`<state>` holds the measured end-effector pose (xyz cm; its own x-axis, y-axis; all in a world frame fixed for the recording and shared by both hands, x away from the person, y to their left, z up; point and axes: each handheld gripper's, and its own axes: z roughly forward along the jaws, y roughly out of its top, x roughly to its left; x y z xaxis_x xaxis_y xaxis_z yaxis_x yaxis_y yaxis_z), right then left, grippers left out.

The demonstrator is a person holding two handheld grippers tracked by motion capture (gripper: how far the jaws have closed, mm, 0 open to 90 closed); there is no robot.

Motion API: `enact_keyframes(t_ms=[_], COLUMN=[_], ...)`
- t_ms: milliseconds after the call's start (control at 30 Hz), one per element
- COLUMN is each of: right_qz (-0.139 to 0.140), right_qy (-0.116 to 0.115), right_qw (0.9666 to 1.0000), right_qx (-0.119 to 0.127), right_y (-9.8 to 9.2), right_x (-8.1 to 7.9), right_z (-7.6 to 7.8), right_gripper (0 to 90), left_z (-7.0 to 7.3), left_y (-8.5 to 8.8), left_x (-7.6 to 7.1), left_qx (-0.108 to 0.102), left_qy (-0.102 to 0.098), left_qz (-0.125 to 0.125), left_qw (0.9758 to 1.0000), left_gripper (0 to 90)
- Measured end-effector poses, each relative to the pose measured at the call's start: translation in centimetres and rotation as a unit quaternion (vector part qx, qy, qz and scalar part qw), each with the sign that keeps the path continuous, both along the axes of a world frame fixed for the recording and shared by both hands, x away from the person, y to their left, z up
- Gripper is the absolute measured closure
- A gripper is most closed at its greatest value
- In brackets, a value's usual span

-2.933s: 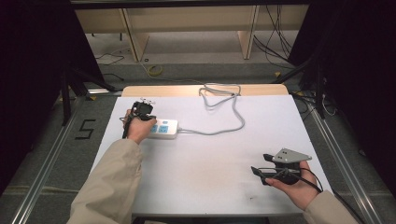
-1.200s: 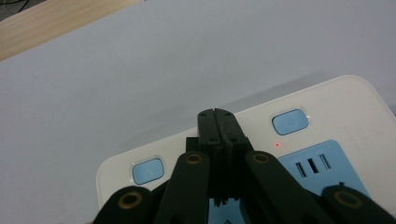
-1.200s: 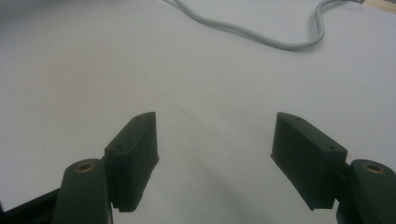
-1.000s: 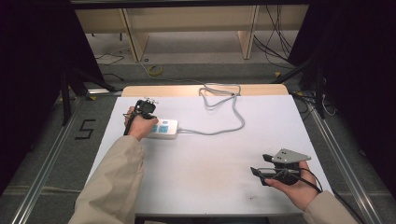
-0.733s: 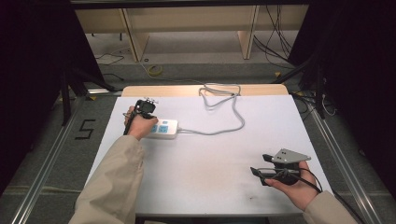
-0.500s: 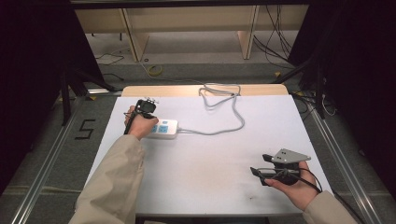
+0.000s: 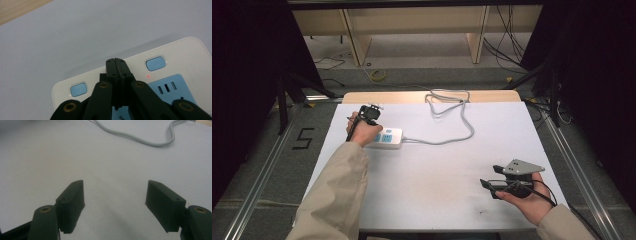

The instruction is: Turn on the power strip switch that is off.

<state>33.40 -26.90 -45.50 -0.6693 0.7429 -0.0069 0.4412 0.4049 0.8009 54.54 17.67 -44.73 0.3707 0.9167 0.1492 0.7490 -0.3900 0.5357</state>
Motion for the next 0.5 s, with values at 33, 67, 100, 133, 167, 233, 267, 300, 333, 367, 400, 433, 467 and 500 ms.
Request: enact_keyframes(t_ms=[33,67,100,133,167,233,267,300,333,367,400,433,467,500], right_qz=[0.000,0.001,0.001,0.001,0.001,-0.001,0.000,0.000,0.000,0.000,0.000,0.000,0.000,0.000], right_qy=[0.000,0.000,0.000,0.000,0.000,0.000,0.001,0.001,0.001,0.001,0.001,0.001,0.001,0.001], right_qw=[1.0000,1.0000,1.0000,1.0000,1.0000,1.0000,1.0000,1.0000,1.0000,1.0000,1.0000,1.0000,1.0000,1.0000], right_qx=[0.000,0.000,0.000,0.000,0.000,0.000,0.000,0.000,0.000,0.000,0.000,0.000,0.000,0.000], right_y=[0.01,0.02,0.02,0.02,0.02,0.03,0.03,0.04,0.04,0.05,0.05,0.05,0.05,0.04], right_x=[0.00,0.01,0.00,0.00,0.01,0.01,0.01,0.01,0.01,0.02,0.02,0.02,0.02,0.02], right_z=[-0.01,-0.01,0.00,0.00,-0.01,-0.03,-0.04,-0.05,-0.05,-0.05,-0.05,-0.06,-0.06,-0.06], right_gripper=[31.5,31.4,31.4,31.4,31.4,31.4,31.4,31.4,31.4,31.4,31.4,31.4,31.4,31.4], left_z=[0.00,0.00,0.02,0.02,0.03,0.05,0.06,0.07,0.08,0.09,0.10,0.11,0.11,0.12], left_y=[-0.02,-0.04,-0.05,-0.07,-0.09,-0.09,-0.08,-0.06,-0.06,-0.07,-0.10,-0.13,-0.13,-0.12], left_x=[0.03,0.04,0.06,0.07,0.09,0.11,0.12,0.14,0.15,0.17,0.18,0.19,0.20,0.22], left_qx=[0.000,0.000,0.001,0.001,0.001,0.002,0.001,0.001,0.000,0.001,0.003,0.004,0.005,0.004], left_qy=[0.000,0.001,0.002,0.003,0.003,0.005,0.006,0.006,0.007,0.008,0.009,0.009,0.010,0.010], left_qz=[0.000,0.001,0.001,0.002,0.002,0.001,0.002,0.002,0.003,0.003,0.002,0.002,0.002,0.002], left_qw=[1.0000,1.0000,1.0000,1.0000,1.0000,1.0000,1.0000,1.0000,1.0000,1.0000,1.0000,0.9999,0.9999,0.9999], left_gripper=[89.8,89.8,89.8,89.8,89.8,89.8,89.8,89.8,89.8,89.8,89.8,89.8,89.9,89.8])
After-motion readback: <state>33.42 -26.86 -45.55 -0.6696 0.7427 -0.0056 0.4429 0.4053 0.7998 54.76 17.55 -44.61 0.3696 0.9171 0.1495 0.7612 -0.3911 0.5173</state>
